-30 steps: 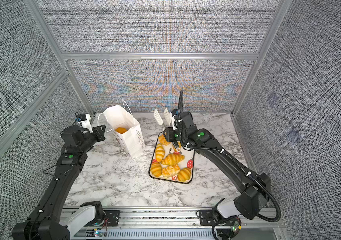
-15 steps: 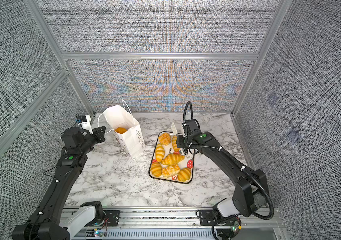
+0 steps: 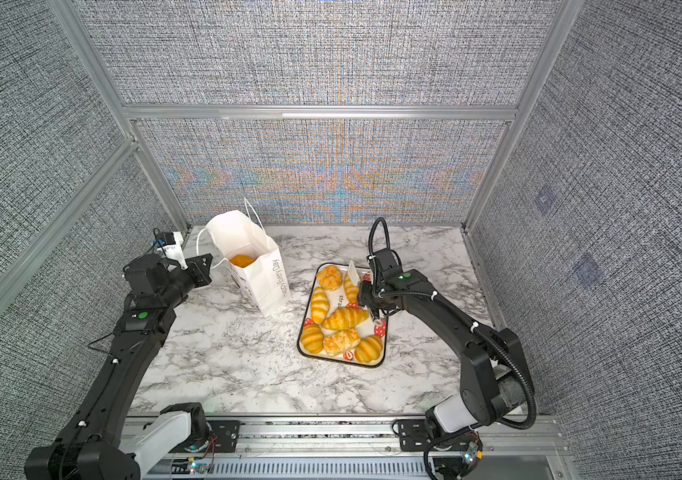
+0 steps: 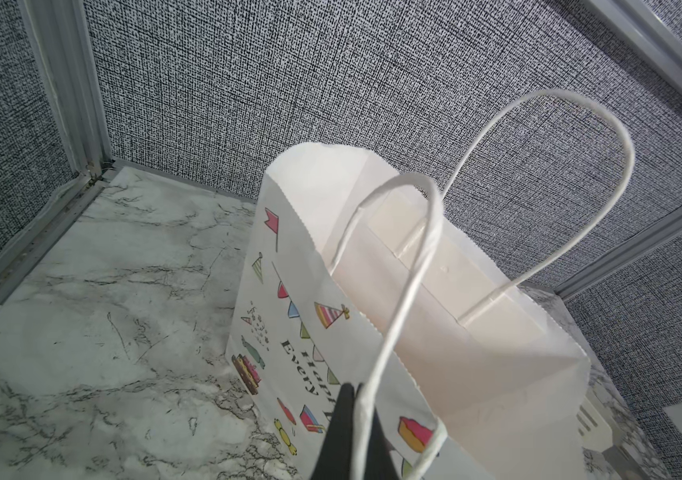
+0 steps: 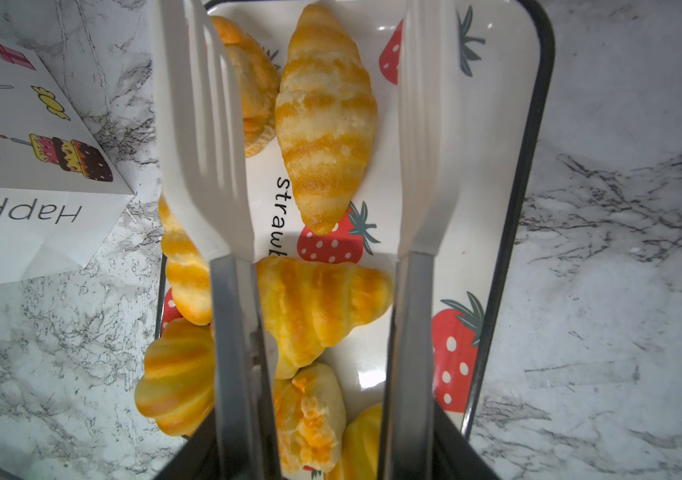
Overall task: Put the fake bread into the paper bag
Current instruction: 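Lower the tongs onto a croissant on the tray and close them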
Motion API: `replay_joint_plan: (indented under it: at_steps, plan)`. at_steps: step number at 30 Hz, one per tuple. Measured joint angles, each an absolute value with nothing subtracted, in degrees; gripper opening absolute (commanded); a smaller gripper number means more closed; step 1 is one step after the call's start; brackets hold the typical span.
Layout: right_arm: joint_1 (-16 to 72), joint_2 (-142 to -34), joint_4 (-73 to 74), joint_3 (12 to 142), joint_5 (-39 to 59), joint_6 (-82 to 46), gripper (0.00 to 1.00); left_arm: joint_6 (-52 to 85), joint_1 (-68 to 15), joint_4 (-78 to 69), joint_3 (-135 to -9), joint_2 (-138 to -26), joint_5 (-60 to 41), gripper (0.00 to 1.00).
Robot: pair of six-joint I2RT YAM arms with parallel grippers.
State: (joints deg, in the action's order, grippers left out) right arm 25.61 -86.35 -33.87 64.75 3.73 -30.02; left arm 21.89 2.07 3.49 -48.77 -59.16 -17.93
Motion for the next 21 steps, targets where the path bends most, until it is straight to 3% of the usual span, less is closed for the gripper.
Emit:
replay_joint_plan:
  at_steps: [21]
  plan:
    - [25.15,-91.72,-30.41,64.12,7.57,-31.11,0.55,22.55,2.07,3.16,-48.45,-59.68,-18.13,0.0]
